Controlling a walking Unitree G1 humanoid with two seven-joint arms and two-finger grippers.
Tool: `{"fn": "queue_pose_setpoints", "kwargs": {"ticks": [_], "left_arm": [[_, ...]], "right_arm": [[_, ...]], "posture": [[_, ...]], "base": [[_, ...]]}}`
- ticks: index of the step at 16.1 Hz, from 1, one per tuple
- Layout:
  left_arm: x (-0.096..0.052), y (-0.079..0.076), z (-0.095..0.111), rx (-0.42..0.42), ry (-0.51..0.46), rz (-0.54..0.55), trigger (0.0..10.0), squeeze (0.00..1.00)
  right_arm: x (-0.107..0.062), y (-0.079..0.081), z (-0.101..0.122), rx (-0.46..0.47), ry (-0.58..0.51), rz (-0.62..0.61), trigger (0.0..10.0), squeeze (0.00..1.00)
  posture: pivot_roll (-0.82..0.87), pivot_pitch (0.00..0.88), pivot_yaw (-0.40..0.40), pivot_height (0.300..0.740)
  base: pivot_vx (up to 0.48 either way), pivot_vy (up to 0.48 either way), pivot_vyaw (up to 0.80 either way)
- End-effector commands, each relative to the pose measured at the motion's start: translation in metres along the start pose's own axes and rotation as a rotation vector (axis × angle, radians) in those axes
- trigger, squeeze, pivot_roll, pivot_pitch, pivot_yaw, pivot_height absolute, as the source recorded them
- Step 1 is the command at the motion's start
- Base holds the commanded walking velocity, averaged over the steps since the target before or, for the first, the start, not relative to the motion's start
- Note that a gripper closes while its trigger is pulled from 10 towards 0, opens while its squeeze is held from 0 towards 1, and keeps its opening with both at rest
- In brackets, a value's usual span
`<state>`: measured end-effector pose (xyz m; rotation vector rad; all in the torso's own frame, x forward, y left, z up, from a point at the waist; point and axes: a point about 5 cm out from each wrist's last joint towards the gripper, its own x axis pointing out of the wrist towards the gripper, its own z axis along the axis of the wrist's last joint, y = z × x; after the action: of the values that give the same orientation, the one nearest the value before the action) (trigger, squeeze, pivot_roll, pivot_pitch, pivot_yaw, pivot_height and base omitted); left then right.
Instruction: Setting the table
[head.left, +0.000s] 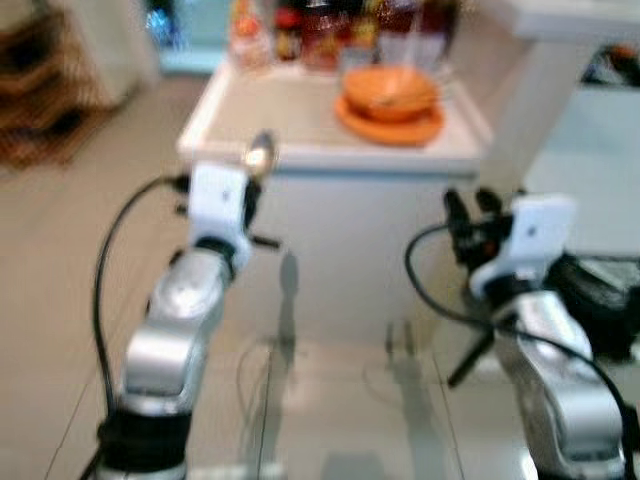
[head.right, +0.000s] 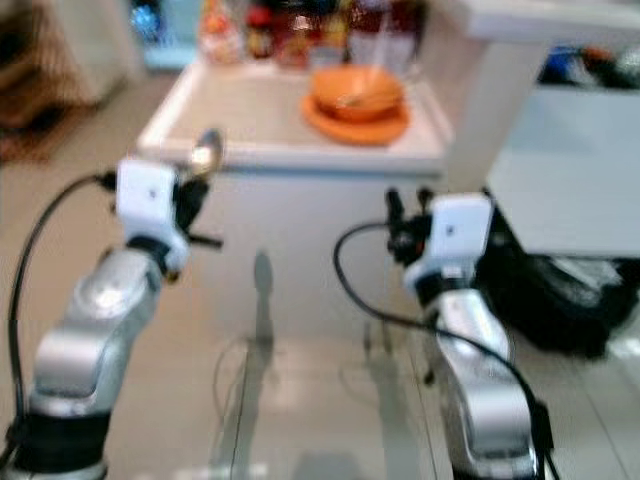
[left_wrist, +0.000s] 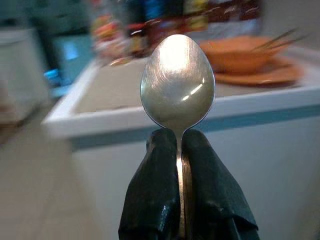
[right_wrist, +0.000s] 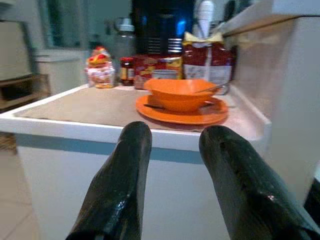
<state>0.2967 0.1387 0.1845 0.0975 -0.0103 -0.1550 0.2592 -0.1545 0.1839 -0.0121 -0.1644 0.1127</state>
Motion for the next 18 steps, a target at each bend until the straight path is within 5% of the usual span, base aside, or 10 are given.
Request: {"fn": "queue_pose_setpoints", "kwargs": {"ticks": [1,7,18], "left_arm": [[0.003,-0.008,0.006,0.004,-0.027,-0.023,10.0,0.00],[0.007,-0.016,0.005,0.020,-0.022,-0.063,10.0,0.00],[0.012,-0.025,0.005,0.005,-0.023,-0.077,10.0,0.00]], "right_arm": [[0.000,-0.009,0.004,-0.035,-0.017,-0.038,10.0,0.00],[-0.005,-0.029,0.006,-0.081,-0.017,-0.117,10.0,0.00],[-0.012,-0.042,0.010,-0.073,-0.017,-0.166,10.0,0.00]], "posture": [[-0.01,0.012,0.027,0.740],[-0.03,0.021,0.048,0.740],[-0.06,0.032,0.058,0.740]], "base": [[0.000,-0.480,0.80],[0.000,-0.480,0.80],[0.000,-0.480,0.00]]}}
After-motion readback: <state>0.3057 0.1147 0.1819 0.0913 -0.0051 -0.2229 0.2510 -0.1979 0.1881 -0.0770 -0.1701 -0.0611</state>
